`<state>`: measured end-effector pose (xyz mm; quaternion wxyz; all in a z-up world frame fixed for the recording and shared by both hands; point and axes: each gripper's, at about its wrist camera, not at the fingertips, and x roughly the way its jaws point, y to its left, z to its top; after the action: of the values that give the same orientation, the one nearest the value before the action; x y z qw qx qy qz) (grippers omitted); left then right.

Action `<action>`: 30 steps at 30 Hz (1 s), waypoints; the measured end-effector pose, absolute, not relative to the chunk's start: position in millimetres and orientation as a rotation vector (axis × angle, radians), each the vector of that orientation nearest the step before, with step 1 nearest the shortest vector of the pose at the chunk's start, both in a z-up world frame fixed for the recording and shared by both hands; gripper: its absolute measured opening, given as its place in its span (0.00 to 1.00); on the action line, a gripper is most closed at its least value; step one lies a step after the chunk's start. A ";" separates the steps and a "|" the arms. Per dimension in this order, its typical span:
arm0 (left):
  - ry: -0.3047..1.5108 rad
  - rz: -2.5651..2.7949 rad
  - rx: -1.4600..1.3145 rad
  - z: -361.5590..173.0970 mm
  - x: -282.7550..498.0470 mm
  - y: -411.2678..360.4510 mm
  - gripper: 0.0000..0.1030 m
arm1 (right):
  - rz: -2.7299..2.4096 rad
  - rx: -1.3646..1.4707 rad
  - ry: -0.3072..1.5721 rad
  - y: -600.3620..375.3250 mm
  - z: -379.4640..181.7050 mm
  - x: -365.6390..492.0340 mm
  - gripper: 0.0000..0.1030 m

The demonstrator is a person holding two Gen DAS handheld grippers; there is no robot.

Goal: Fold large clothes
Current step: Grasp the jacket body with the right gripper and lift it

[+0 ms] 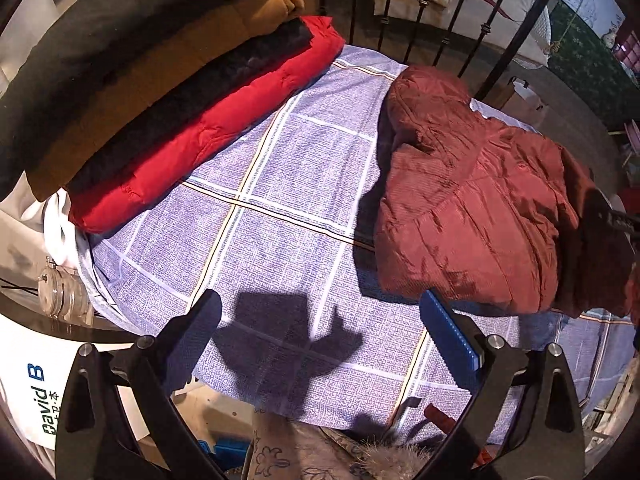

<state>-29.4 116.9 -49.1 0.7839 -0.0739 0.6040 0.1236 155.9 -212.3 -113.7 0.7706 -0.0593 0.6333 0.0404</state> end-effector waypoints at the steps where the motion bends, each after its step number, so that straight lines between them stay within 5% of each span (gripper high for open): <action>1: 1.304 0.262 -0.134 -46.8 -29.0 106.7 0.95 | 0.085 -0.112 1.388 -211.8 -117.5 158.1 0.86; 2: 1.298 0.254 -0.088 -42.2 -29.5 94.3 0.95 | 0.102 -0.096 1.394 -208.8 -121.3 157.1 0.81; 4: 1.268 0.233 -0.027 -33.2 -30.2 81.6 0.95 | 0.117 -0.139 1.382 -204.0 -124.3 152.0 0.39; 6: 1.227 0.205 0.040 -21.9 -28.7 66.2 0.95 | 0.156 -0.134 1.393 -203.9 -123.8 140.1 0.15; 14: 1.194 0.106 0.103 -19.0 -10.1 43.4 0.95 | 0.638 0.155 1.465 -216.3 -58.8 39.4 0.11; 22: 1.215 0.039 0.129 -30.2 6.0 36.3 0.95 | 0.920 0.240 1.819 -207.2 -112.2 -101.8 0.10; 26: 1.252 0.028 0.100 -40.8 19.8 41.6 0.95 | 0.730 0.329 1.838 -222.8 -134.2 -105.0 0.16; 27: 1.261 0.021 0.088 -42.8 23.9 42.1 0.95 | 0.702 0.359 1.800 -227.3 -125.7 -98.0 0.33; 28: 1.271 0.012 0.079 -46.0 30.6 41.0 0.95 | 0.679 0.392 1.751 -230.8 -114.8 -90.1 0.64; 30: 1.286 0.002 0.084 -48.8 41.6 33.5 0.95 | 0.656 0.459 1.614 -239.4 -81.0 -72.4 0.86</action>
<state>41.6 33.5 -48.8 0.7996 0.0393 0.5992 0.0008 -72.4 -239.4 -81.0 0.6208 0.1998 0.7023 0.2854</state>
